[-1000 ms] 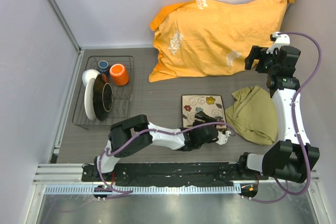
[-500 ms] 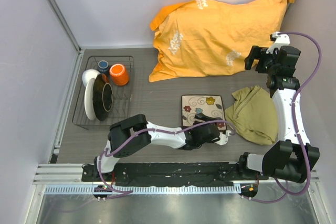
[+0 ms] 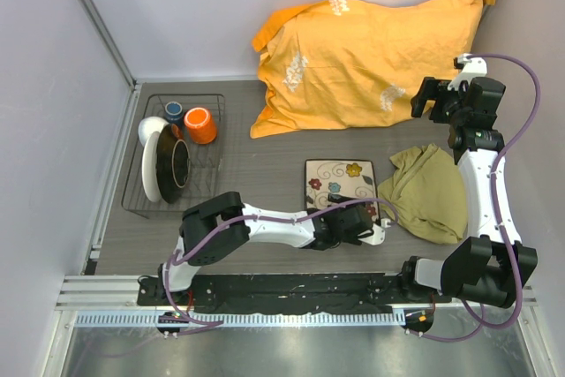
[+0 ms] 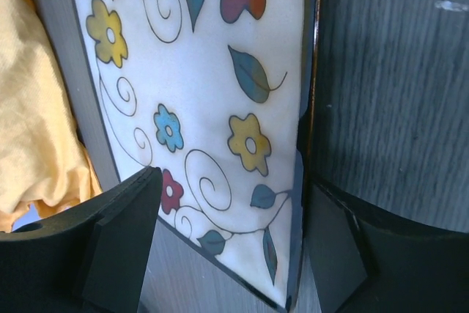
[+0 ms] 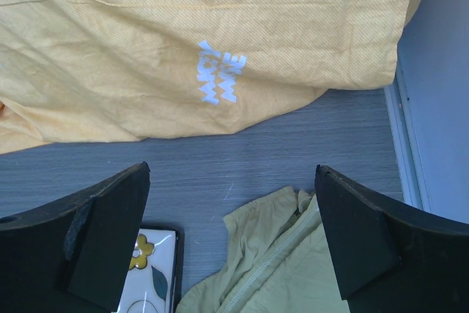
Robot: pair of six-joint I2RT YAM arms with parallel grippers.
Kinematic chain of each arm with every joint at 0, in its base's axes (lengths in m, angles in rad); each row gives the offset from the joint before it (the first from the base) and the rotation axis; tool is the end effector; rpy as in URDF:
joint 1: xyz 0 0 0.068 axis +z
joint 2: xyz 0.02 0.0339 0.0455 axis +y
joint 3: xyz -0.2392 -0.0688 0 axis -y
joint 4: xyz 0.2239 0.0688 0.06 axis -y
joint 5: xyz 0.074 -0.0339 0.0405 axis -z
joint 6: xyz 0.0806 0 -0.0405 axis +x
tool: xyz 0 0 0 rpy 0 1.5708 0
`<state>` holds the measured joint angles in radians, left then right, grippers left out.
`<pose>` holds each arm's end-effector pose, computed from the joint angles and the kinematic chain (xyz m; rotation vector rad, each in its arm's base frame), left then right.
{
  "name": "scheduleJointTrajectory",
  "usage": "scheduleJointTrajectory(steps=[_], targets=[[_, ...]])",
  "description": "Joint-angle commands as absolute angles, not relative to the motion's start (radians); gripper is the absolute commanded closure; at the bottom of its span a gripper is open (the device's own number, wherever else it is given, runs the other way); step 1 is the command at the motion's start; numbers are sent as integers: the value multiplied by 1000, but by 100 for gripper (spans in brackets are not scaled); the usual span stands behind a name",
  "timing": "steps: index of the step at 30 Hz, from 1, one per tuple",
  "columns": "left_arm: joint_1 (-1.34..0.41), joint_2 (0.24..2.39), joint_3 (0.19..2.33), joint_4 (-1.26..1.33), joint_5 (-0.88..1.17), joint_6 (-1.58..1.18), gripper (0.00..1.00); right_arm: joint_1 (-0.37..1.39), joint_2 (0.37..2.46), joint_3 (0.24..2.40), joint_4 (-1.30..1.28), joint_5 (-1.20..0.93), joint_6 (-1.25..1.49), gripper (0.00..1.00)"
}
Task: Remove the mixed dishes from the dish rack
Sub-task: Place the plate at the center of the board.
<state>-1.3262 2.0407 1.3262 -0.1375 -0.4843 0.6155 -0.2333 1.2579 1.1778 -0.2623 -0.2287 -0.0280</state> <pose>0.1411 -0.4105 0.1160 1.7786 1.4754 0.2320 0.3136 -0.0557 0.3318 0.0416 1.9037 0.0418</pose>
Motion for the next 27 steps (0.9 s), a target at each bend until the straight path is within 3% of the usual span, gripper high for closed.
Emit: scheduleJointTrajectory(steps=[1, 15, 27], targets=[[-1327, 1954, 1379, -190, -465, 569, 22, -239, 1259, 1180, -230, -242, -35, 0], [-1325, 1781, 1476, -308, -457, 416, 21, -239, 1258, 1180, -230, -253, -29, 0], [-1263, 1674, 1457, -244, -537, 364, 21, -239, 1261, 1180, -232, -256, -31, 1]])
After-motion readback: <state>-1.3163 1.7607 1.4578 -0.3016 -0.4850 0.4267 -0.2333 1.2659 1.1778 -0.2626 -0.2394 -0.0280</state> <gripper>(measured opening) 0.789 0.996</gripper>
